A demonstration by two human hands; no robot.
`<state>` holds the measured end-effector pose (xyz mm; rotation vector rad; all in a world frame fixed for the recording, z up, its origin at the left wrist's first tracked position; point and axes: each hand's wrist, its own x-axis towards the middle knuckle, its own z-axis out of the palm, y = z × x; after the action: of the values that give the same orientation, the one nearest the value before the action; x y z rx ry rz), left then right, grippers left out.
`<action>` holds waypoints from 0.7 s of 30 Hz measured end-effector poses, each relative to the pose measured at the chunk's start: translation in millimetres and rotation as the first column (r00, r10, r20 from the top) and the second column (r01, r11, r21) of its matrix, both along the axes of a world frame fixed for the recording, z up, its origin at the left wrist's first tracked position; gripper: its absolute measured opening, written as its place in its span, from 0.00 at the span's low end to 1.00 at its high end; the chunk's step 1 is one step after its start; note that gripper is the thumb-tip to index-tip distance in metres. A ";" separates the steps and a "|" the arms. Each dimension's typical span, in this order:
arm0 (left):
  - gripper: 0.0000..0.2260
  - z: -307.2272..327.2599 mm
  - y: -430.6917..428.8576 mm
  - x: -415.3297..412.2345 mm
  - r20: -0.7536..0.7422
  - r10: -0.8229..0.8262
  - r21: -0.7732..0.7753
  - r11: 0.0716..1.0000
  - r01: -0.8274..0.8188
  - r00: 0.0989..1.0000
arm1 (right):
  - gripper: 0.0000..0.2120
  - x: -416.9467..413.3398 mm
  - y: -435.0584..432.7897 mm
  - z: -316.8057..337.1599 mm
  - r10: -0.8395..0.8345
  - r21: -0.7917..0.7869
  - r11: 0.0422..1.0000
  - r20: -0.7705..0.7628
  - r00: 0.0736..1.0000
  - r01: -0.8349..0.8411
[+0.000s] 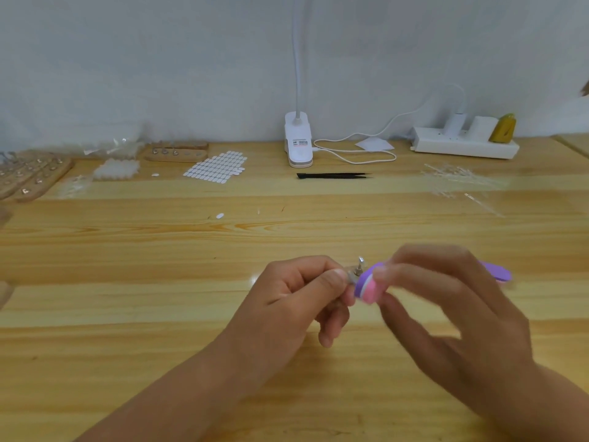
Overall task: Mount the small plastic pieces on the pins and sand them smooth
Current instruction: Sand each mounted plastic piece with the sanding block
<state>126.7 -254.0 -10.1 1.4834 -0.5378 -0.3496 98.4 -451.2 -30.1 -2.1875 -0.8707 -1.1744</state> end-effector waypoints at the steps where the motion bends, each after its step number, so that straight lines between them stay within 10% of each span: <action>1: 0.13 -0.3 -0.5 -0.4 -0.010 -0.016 0.004 1.000 0.016 1.000 | 0.14 -2.3 2.7 -2.1 0.020 -0.030 0.999 0.005 1.000 -0.020; 21: 0.10 -0.5 4.6 4.5 -0.387 -0.446 -0.320 0.886 0.336 0.807 | 0.18 -2.9 0.4 -3.1 0.074 -0.048 0.996 0.017 0.997 -0.073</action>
<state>131.2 -249.4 -10.6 0.9990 -0.4872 -0.9072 95.5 -450.8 -33.2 -2.1655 -0.9883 -1.1518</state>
